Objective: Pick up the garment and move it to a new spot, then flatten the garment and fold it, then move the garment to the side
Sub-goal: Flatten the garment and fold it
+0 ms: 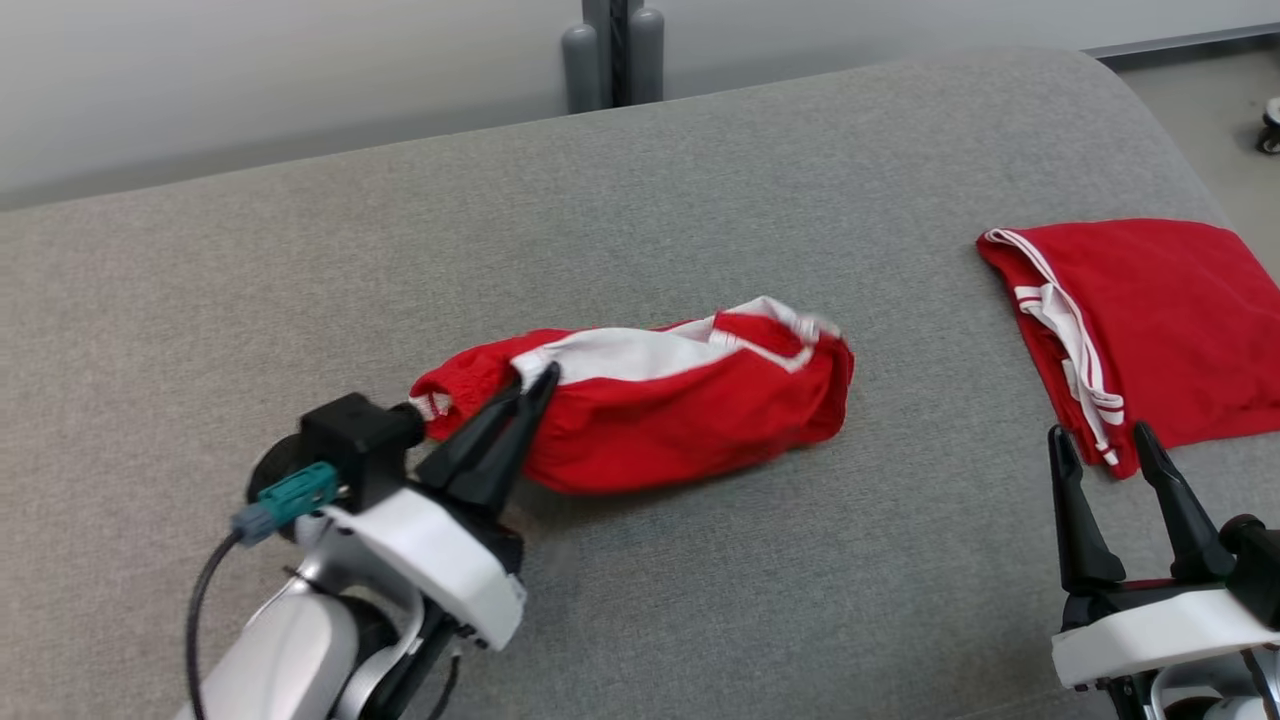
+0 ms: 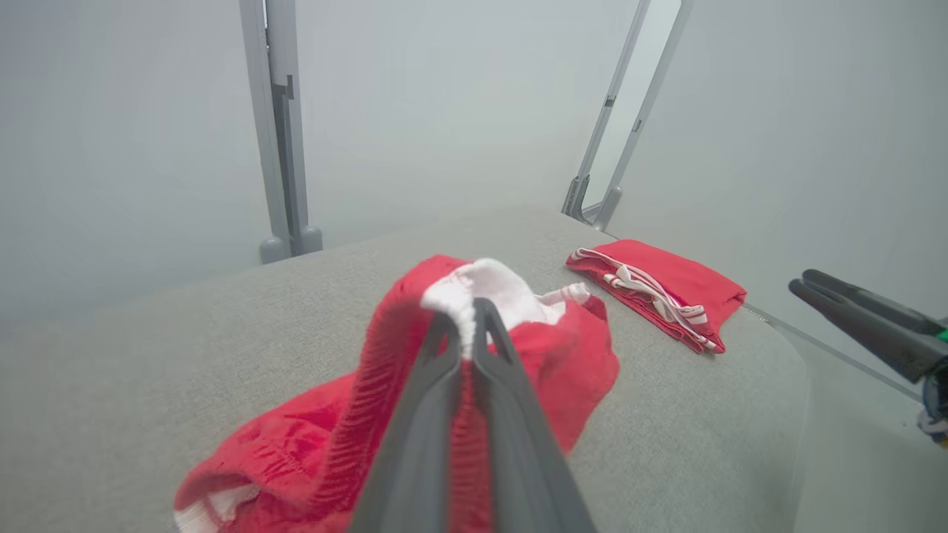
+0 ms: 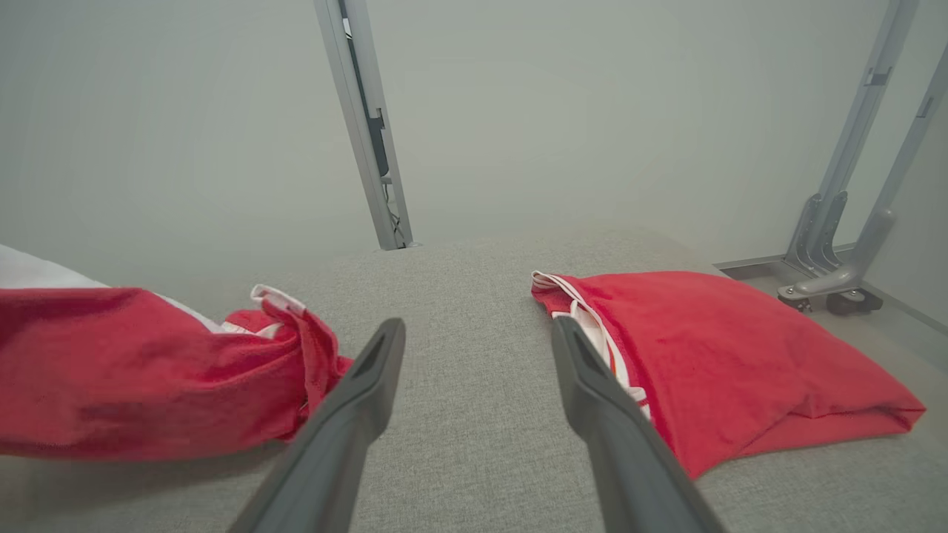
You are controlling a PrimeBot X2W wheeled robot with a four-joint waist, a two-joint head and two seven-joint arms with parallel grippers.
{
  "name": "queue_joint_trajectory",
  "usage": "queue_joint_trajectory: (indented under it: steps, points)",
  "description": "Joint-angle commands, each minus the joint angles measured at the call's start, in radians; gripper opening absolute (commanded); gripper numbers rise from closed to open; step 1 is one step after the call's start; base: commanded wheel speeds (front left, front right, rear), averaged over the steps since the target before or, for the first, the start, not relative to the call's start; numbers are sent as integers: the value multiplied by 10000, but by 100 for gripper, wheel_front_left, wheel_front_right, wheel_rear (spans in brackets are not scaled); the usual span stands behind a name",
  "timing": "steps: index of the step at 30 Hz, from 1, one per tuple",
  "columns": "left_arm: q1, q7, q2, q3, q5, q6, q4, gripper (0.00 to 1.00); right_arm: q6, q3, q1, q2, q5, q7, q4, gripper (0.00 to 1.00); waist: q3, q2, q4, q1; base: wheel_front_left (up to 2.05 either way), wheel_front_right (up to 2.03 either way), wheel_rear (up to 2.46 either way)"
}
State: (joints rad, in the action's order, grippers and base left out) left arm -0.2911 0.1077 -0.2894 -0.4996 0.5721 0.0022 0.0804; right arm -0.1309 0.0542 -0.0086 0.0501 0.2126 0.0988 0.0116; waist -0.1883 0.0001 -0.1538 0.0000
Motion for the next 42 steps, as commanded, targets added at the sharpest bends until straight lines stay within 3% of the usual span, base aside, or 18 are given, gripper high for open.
queue_joint_trajectory:
  steps: [1,5,9,16,21,23,30,35,42]
  points:
    - [306,112,-251,199,-17,194,324,0,4,56,27,23,50,88,-7,100,-13,-1,121,0,0,0,0]
    - [944,294,-804,705,145,627,934,0,4,164,-63,25,52,67,8,100,-61,-1,317,0,0,0,0]
    - [1760,377,-955,931,496,883,911,0,4,225,-171,24,13,-7,56,100,-90,-1,452,0,0,0,0]
    - [2464,-51,-600,1065,1146,748,-671,0,4,230,-216,24,-26,-90,28,100,-86,-1,642,0,0,0,0]
    - [2351,-757,-306,1093,1253,413,-2188,1,4,258,-254,27,-82,-188,76,100,-66,-1,749,0,0,0,0]
    - [2218,-1100,-155,1121,1252,342,-2534,100,4,289,-256,29,-100,-240,116,100,-52,-1,784,0,0,0,0]
    - [1901,-2404,79,1587,963,744,-2558,100,4,447,-263,28,-158,-283,261,100,108,-1,880,0,0,0,0]
    - [1642,-3316,-116,2090,262,1399,-1790,100,4,577,-247,30,-322,-250,427,100,367,-1,916,0,0,0,0]
    - [1549,-3636,-580,2518,-799,1999,-947,100,4,649,-337,79,-590,-302,480,100,718,-1,967,0,0,0,0]
